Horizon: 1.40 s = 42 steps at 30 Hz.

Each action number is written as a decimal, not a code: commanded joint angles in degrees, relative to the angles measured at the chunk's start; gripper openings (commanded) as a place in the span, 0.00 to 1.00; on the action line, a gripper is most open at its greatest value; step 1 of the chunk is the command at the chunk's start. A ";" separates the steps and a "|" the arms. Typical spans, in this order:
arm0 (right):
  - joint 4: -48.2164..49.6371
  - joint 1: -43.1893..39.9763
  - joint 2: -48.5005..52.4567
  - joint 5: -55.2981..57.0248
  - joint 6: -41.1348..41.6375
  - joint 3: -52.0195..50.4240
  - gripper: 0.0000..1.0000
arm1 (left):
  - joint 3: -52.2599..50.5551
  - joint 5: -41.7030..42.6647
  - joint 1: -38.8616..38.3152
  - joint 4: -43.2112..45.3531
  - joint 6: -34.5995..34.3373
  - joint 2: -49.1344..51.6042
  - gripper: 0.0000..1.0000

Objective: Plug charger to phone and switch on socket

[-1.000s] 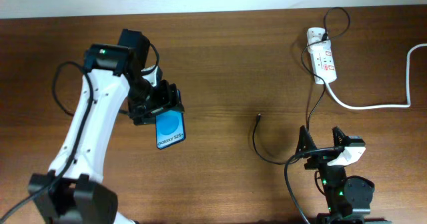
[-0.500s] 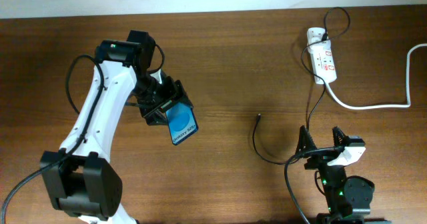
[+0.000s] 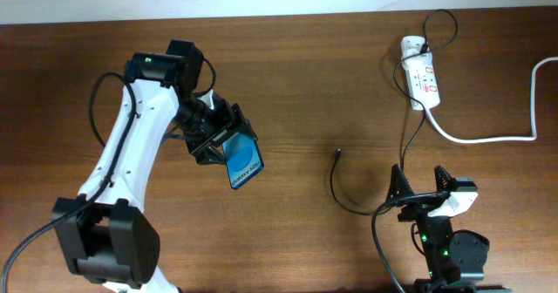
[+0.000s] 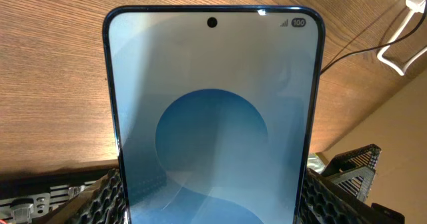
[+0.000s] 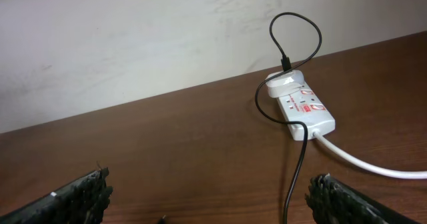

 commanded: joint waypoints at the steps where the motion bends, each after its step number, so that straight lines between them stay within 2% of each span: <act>1: -0.35 0.52 -0.55 0.31 0.04 -0.31 0.98 | 0.57 2.10 0.00 -0.31 -0.59 0.04 0.38; 19: -0.35 0.52 -0.55 0.31 0.04 -0.31 0.98 | 0.57 1.88 0.00 -1.03 -0.55 0.04 0.36; 28: -0.35 0.52 -0.55 0.31 0.04 -0.31 0.98 | 0.57 1.84 0.00 -2.23 2.08 0.04 0.36; 33: -0.35 0.52 -0.55 0.31 0.04 -0.31 0.98 | 0.57 -0.74 0.00 -2.19 2.05 0.04 0.36; 38: -0.35 0.52 -0.55 0.31 0.04 -0.31 0.98 | 0.57 -0.79 0.02 -0.90 2.03 0.04 0.36; 42: -0.35 0.52 -0.55 0.31 0.04 -0.31 0.98 | 0.57 -1.84 0.07 3.78 2.03 0.04 0.37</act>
